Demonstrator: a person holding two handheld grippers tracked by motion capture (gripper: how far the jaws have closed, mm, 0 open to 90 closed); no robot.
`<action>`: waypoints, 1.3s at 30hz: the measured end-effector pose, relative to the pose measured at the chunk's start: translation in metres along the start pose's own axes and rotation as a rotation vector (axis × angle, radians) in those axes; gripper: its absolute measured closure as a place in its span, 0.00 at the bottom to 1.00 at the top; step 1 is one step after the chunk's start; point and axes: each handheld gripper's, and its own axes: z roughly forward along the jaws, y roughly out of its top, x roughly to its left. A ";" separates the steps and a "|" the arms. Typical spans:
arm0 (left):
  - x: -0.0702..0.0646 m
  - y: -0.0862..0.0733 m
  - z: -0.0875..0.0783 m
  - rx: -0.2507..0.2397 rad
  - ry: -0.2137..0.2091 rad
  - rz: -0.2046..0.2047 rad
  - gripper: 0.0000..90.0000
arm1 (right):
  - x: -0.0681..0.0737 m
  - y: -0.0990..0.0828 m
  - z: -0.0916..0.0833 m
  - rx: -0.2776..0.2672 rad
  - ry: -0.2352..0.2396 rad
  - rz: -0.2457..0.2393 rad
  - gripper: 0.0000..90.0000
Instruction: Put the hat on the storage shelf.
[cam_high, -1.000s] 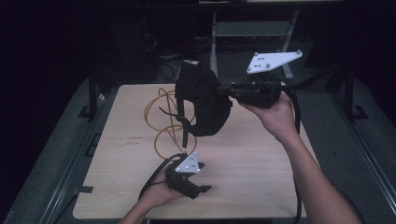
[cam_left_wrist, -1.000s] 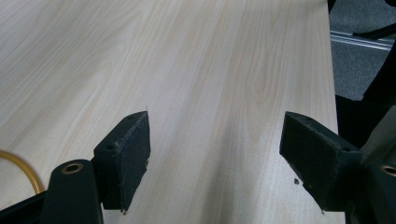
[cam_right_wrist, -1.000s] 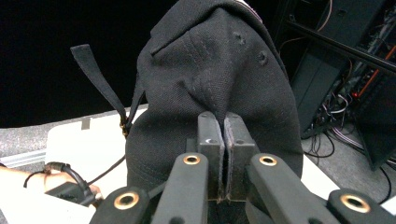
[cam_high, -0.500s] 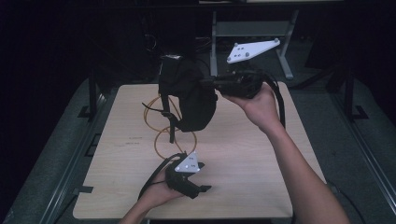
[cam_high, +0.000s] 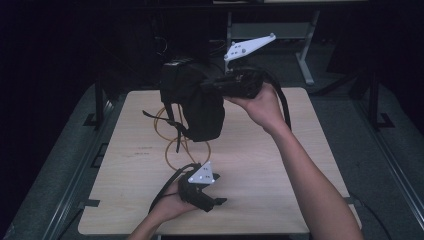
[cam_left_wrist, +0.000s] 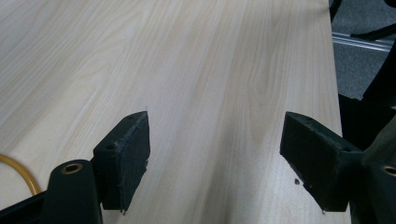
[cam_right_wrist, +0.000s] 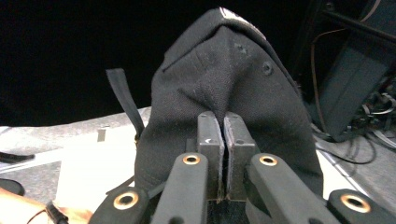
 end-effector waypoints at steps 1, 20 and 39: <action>0.000 0.000 0.000 0.000 -0.002 0.000 0.27 | 0.000 0.001 0.003 0.001 0.008 0.001 0.97; -0.002 0.001 0.004 0.000 -0.009 0.010 0.27 | -0.012 0.008 0.048 0.007 0.062 0.033 0.97; -0.005 -0.001 0.009 0.032 -0.011 0.022 0.27 | -0.006 0.006 0.103 0.050 0.077 0.092 0.69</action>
